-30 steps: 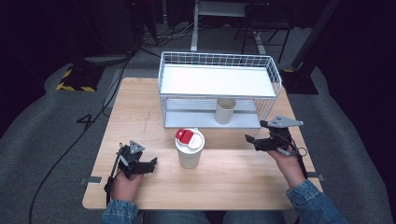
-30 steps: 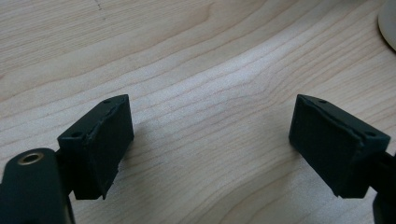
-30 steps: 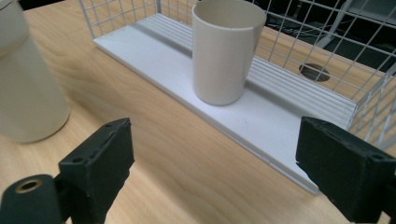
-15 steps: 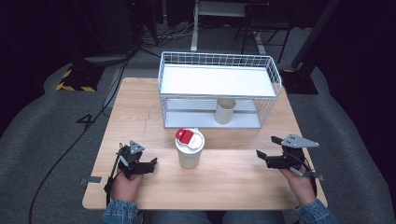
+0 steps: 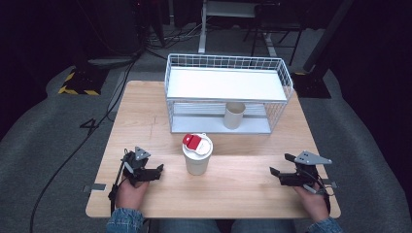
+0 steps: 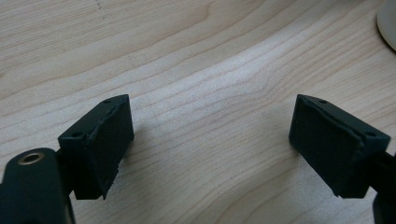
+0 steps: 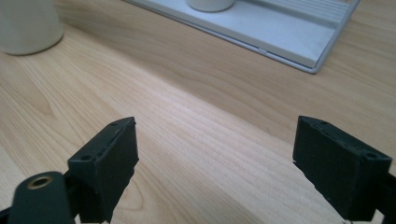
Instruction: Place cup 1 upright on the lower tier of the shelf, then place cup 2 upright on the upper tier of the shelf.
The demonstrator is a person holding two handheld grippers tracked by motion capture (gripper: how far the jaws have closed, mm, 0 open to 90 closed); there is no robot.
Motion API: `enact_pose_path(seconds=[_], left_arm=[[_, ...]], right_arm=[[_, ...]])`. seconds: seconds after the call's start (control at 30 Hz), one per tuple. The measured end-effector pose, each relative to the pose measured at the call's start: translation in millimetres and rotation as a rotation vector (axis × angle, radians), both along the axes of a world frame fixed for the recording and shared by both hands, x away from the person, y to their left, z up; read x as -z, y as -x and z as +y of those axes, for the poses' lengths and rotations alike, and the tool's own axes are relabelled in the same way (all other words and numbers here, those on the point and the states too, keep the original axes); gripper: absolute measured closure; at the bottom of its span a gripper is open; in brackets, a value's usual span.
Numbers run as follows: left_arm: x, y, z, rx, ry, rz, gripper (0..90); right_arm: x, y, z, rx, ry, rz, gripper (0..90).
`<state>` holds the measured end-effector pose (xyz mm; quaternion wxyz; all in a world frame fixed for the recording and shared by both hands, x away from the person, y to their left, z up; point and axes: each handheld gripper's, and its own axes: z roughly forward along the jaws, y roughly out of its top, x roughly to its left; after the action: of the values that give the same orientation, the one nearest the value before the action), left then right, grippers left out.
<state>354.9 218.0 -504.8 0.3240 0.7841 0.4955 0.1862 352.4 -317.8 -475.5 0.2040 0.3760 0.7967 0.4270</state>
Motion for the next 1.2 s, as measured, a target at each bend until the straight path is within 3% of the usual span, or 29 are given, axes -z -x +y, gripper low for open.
enact_pose_path(seconds=[0.27, 0.43, 0.67, 0.8, 1.2], left_arm=[[-0.1, 0.1, 0.1, 0.001, -0.003, 0.001, 14.5], [-0.1, 0.0, 0.1, 0.001, -0.002, 0.001, 14.5], [0.0, 0.0, 0.1, 0.000, 0.000, 0.001, 14.5], [0.0, 0.0, 0.1, 0.001, 0.000, 0.001, 14.5], [-0.1, 0.4, -0.1, -0.004, -0.004, -0.001, 14.8]], right_arm=[[14.2, 7.2, 0.8, -0.004, 0.049, 0.017, 15.2], [22.7, 5.4, 0.5, 0.009, 0.055, 0.080, 15.1], [28.8, 4.8, 3.5, 0.021, 0.119, 0.100, 14.8], [29.2, 2.7, 4.4, 0.005, 0.106, 0.123, 14.6], [29.6, 2.3, 5.2, 0.024, 0.108, 0.127, 10.2]])
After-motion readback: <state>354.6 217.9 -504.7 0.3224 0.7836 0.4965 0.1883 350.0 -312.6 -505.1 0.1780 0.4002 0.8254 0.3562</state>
